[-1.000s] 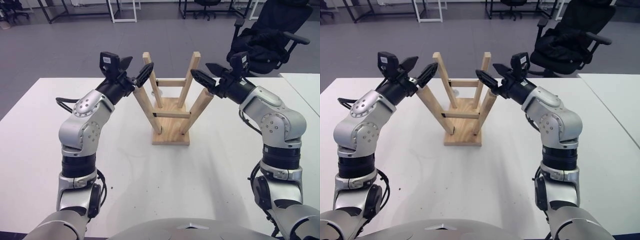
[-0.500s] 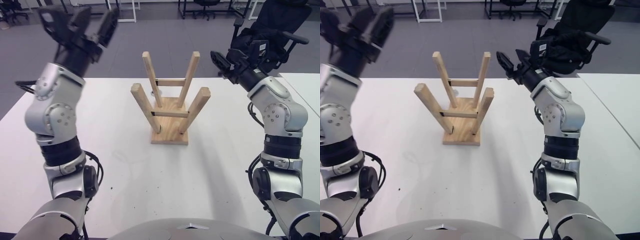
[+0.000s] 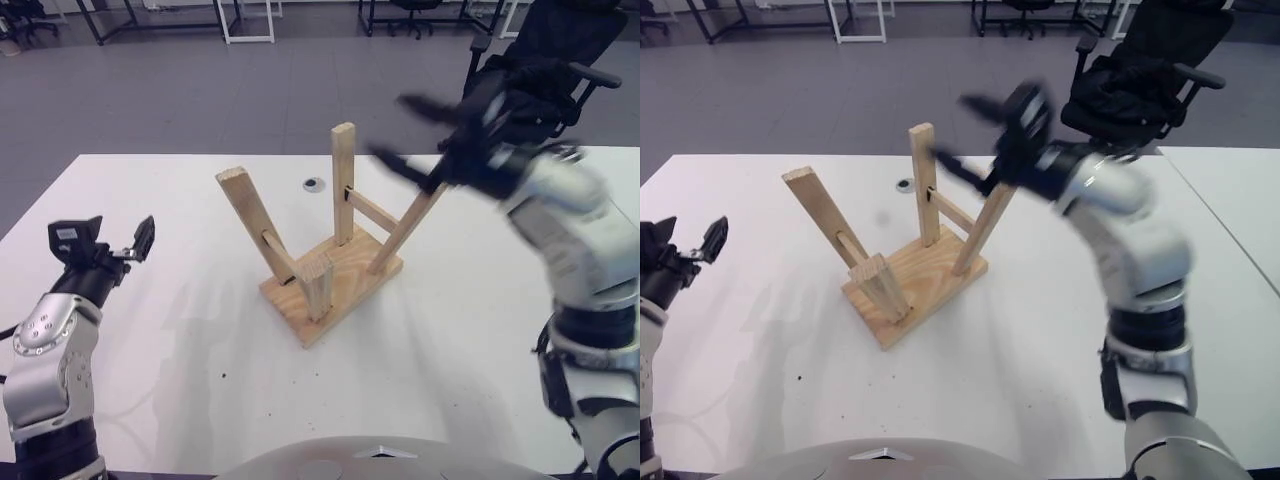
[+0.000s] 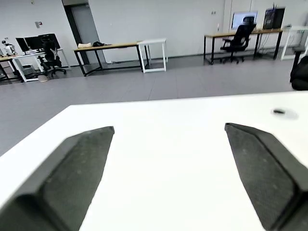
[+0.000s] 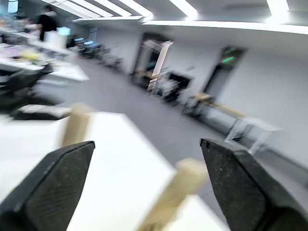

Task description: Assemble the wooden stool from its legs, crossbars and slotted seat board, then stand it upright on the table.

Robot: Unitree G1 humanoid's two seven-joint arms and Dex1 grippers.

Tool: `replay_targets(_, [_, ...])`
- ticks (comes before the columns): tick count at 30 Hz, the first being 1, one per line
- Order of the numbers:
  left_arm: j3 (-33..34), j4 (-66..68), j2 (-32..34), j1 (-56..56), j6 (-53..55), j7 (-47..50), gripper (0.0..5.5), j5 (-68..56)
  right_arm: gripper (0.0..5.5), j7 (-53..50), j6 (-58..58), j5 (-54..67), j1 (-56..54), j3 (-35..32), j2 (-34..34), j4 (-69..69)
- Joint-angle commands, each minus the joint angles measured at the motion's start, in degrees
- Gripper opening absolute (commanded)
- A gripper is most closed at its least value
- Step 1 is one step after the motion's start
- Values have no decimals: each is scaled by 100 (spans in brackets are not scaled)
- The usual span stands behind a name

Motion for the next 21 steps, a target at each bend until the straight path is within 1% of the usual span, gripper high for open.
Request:
replay_targets(1, [-922, -317, 188, 886, 19, -497, 423, 529, 408, -220, -547, -701, 47, -386, -462, 1891])
replay_targets(3, [-1517, -298, 241, 904, 99, -678, 423, 760, 408, -347, -1277, -1487, 619, 146, -300, 3205])
replay_targets(4, [-1707, -285, 194, 869, 153, -706, 423, 801, 408, -246, -1660, -1768, 802, 462, -141, 3715])
replay_targets(6, [-2128, -183, 71, 764, 352, -607, 423, 970, 408, 212, -2392, -2092, 1019, 1031, 401, 4776])
replay_targets(7, [-2330, -163, 35, 751, 464, -551, 423, 1077, 408, 407, -2704, -2229, 1073, 1234, 609, 5249])
replay_targets(10, [-2857, -14, -156, 682, 607, -433, 423, 1290, 408, 451, -3938, -2931, 1096, 1799, 1111, 6747])
replay_targets(12, [-3057, 160, -225, 537, 585, -423, 423, 1396, 408, 542, -4632, -3341, 1136, 2123, 1216, 7319])
replay_targets(14, [-3181, 449, -273, 336, 489, -413, 423, 1493, 408, 1009, -5012, -3354, 1319, 2220, 1155, 7349])
replay_targets(16, [-3213, 993, -449, -110, 209, -348, 423, 1536, 408, 1627, -5092, -3088, 1613, 2157, 1062, 6972])
replay_targets(18, [-3112, 1494, -725, -522, -150, -280, 423, 1453, 408, 1990, -5060, -2927, 1994, 2176, 935, 6371])
replay_targets(19, [-3044, 1572, -722, -480, -356, -310, 423, 1431, 408, 1917, -5008, -2928, 2157, 2154, 875, 6085])
replay_targets(21, [-2768, 1586, -486, -81, -746, -393, 423, 1469, 408, 1492, -4661, -2799, 2549, 1899, 773, 5444])
